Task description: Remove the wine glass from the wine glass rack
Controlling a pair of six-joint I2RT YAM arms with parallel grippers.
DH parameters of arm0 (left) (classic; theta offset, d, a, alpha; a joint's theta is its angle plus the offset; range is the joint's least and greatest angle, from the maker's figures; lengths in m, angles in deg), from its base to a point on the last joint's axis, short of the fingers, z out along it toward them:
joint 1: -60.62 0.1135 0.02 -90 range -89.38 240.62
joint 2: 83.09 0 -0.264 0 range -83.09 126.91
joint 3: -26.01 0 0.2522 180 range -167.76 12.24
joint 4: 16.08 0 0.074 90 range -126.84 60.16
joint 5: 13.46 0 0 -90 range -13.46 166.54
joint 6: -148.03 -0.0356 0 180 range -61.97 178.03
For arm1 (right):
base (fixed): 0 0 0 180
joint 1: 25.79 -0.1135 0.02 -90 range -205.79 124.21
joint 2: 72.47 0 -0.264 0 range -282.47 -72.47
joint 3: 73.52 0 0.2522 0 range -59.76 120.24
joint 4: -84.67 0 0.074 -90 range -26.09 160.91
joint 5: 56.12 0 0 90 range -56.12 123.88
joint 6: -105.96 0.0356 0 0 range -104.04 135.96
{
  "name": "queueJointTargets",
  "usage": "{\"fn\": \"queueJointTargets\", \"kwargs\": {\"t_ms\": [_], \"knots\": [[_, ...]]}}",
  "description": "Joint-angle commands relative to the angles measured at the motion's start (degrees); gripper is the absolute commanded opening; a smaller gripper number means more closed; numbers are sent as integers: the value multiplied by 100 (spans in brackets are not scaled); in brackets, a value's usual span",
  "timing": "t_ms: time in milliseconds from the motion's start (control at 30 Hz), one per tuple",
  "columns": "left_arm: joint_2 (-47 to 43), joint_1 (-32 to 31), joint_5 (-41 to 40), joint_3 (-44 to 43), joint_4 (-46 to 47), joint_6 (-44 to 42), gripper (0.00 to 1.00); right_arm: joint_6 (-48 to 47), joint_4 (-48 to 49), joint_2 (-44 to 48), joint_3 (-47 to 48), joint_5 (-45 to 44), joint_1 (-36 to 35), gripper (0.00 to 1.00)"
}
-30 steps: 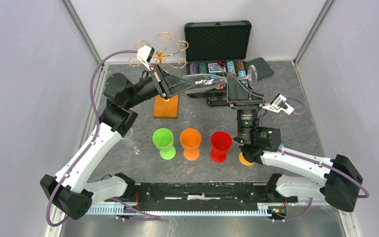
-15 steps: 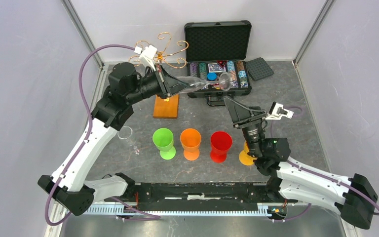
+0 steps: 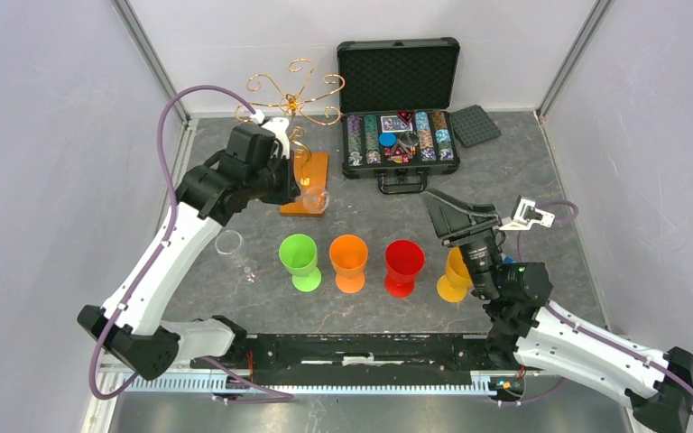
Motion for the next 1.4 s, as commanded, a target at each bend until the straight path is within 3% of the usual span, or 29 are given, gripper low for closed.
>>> {"fn": "queueJointTargets", "kwargs": {"t_ms": [0, 200, 767, 1200, 1367], "knots": [[130, 9, -895, -159, -814, -416, 2, -170, -358, 263, -178, -304, 8, 75], [63, 74, -1633, 196, -1310, -303, 2, -188, -624, 531, -330, -618, 6, 75], [-344, 88, -441, 881, -2065, -347, 2, -144, -730, 537, -378, -767, 7, 74], [-295, 88, -241, 1136, -2050, -343, 2, -76, -819, 589, -371, -793, 4, 74], [-307, 88, -260, 1147, -2016, -334, 16, -71, -840, 626, -371, -834, 3, 74]]}}
